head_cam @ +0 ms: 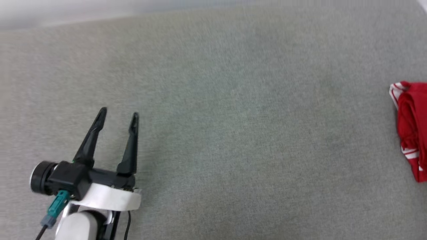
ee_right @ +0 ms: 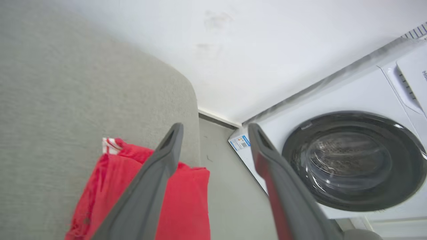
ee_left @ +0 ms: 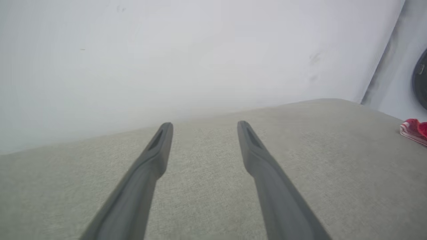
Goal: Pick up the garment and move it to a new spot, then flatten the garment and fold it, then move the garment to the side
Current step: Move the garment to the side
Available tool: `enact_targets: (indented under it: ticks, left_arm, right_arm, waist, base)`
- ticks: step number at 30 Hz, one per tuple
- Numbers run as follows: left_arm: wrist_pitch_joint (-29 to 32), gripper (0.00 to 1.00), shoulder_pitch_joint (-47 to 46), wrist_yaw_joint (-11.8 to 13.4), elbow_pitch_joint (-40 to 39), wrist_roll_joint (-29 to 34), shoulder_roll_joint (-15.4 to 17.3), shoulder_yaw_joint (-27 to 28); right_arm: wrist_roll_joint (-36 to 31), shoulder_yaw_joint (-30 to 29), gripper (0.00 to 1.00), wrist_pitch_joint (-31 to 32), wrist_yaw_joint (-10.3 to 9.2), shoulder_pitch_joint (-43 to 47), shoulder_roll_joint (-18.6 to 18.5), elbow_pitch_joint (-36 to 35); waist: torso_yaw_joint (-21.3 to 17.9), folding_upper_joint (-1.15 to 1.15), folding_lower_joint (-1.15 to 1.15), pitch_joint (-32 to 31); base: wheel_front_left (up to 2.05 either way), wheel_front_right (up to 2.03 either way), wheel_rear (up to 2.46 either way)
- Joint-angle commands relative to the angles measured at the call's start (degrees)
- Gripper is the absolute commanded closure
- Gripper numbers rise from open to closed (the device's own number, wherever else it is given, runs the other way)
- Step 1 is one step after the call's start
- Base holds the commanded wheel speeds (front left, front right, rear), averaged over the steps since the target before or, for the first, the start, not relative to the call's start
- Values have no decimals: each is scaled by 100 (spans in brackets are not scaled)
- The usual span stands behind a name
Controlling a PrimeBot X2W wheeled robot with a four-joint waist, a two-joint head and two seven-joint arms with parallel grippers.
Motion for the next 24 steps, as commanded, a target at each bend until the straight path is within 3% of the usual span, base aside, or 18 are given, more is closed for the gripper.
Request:
enact_targets:
  ticks: [1, 8, 13, 18, 19, 24]
  left_arm:
    - [-14, 0, 114, -4, 19, -1, -42, 91]
    - [-13, 0, 541, -35, 223, 73, -311, 468]
    - [-13, 0, 765, -44, 289, 100, -509, 647]
    - [-13, 0, 930, -61, 395, 131, -666, 712]
    - [-13, 0, 1033, -78, 520, 76, -715, 674]
    - [-13, 0, 1138, -88, 621, 107, -727, 658]
  right_arm:
    - [42, -55, 0, -72, -7, 128, 180, -171]
    - [132, -215, 0, -746, -7, 729, 1471, -1257]
    - [94, -215, 0, -1427, -6, 1333, 2490, -1619]
    - [168, -62, 0, -2234, -6, 1888, 3142, -1286]
    - [240, 23, 0, -2604, -6, 2108, 3408, -994]
    - [343, 41, 0, -2968, -6, 2313, 3610, -478]
  waist:
    - [209, 0, 1, -439]
    - [435, 0, 1, -955]
    - [570, 0, 1, -1200]
    - [704, 0, 1, -1347]
    - [725, 0, 1, -1418]
    - [753, 0, 1, -1518]
  base:
    - [0, 0, 0]
    - [0, 0, 0]
    - [0, 0, 0]
    - [0, 0, 0]
    - [0, 0, 0]
    - [0, 0, 0]
